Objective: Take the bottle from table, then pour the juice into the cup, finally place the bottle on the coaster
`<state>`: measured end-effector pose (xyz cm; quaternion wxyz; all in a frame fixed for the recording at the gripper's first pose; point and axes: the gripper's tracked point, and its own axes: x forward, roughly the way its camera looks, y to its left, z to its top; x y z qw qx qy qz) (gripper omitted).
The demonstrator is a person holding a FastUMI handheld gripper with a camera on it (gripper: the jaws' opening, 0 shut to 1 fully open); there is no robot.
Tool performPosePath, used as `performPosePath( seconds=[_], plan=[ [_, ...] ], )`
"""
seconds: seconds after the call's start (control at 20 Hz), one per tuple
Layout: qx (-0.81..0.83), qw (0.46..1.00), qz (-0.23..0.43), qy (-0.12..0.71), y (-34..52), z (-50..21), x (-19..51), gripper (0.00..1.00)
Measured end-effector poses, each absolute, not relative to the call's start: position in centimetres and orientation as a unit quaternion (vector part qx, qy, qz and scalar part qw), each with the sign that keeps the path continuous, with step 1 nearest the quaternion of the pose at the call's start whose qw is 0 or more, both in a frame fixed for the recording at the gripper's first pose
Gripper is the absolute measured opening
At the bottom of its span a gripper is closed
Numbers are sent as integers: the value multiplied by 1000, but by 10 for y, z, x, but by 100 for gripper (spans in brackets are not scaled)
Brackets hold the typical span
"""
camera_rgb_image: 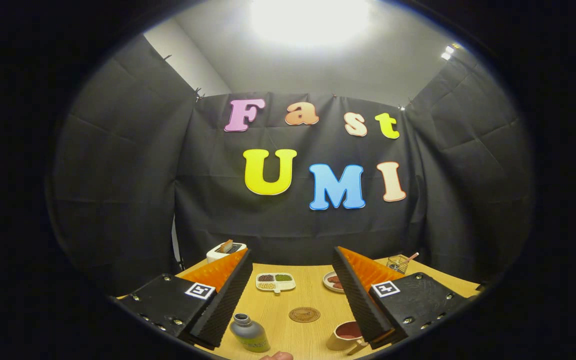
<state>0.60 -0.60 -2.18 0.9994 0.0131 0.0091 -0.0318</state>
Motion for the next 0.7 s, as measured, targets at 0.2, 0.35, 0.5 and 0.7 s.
performPosePath(
  seconds=[0.2, 0.35, 0.5, 0.7],
  plan=[
    [17, 999, -25, 10, 12, -36, 1, 98],
    [7, 1000, -15, 15, 28, -49, 1, 98],
    [-3, 999, -5, 33, 45, -72, 3, 98],
    [-10, 998, 10, 55, 68, -101, 10, 98]
  ],
)
